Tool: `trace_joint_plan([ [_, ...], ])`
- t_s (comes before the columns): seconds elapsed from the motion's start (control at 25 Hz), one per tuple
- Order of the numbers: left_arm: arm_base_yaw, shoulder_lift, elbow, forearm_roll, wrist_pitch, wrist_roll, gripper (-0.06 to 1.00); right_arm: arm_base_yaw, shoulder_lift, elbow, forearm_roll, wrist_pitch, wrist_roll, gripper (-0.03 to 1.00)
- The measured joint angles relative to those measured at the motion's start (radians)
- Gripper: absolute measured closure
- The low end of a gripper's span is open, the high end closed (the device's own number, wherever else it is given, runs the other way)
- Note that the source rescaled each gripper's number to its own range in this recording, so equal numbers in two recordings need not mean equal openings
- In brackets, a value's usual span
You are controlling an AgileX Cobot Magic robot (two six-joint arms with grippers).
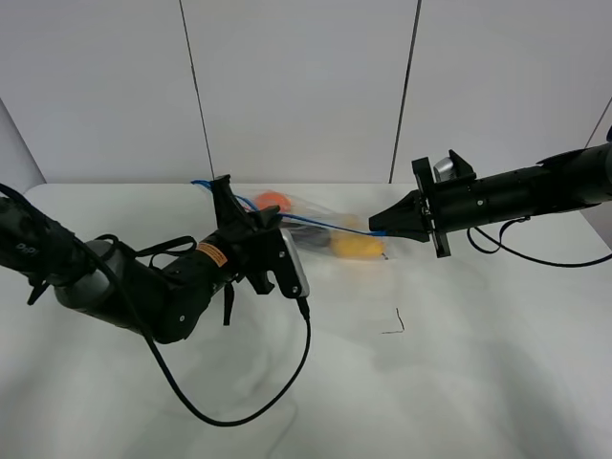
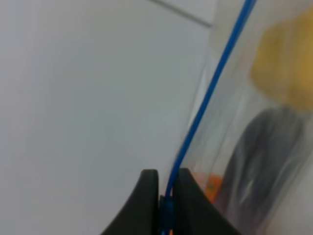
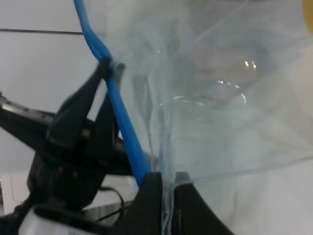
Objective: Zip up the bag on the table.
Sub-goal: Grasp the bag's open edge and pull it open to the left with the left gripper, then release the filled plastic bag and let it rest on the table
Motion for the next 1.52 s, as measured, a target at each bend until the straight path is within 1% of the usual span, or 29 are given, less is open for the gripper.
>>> trace_joint_plan([
  [0.16,0.055,0.000,0.003,0.018,-0.010,0.000,0.94,0.000,0.000,0.000,0.006,0.001,0.003,0.97],
  [0.32,0.133,0.000,0.003,0.031,-0.011,0.001,0.94,0.000,0.000,0.000,0.009,0.001,0.003,0.97],
  [0.44,0.187,0.000,0.003,0.061,-0.013,0.001,0.94,0.000,0.000,0.000,0.011,0.001,0.003,0.97],
  [0.68,0.297,0.000,0.009,0.031,-0.018,-0.001,0.94,0.000,0.000,0.000,-0.003,0.001,0.003,0.97],
  [0.72,0.312,0.000,0.009,0.040,-0.018,-0.001,0.94,0.000,0.000,0.000,0.002,0.003,0.003,0.97],
  [0.92,0.325,0.001,0.009,0.061,-0.021,-0.008,0.94,0.005,0.000,-0.001,0.009,0.003,0.004,0.97],
  [1.16,0.329,0.001,0.009,0.078,-0.027,-0.089,0.93,0.005,0.000,-0.001,0.007,0.003,0.004,0.97],
  [1.2,0.329,0.001,0.009,0.078,-0.030,-0.112,0.90,0.005,0.000,-0.001,0.005,0.003,0.004,0.97],
  [1.28,0.341,0.001,0.009,0.035,-0.044,-0.156,0.78,0.001,0.000,-0.001,-0.023,0.004,0.004,0.97],
  [1.4,0.353,0.001,0.009,-0.005,-0.052,-0.225,0.45,-0.003,0.000,-0.001,-0.035,0.005,0.004,0.97],
  [1.48,0.353,0.001,0.009,-0.028,-0.052,-0.277,0.30,-0.003,0.000,-0.001,-0.035,0.005,0.004,0.97],
  [1.52,0.353,0.001,0.009,-0.046,-0.052,-0.305,0.26,-0.003,0.000,-0.001,-0.035,0.005,0.004,0.97],
])
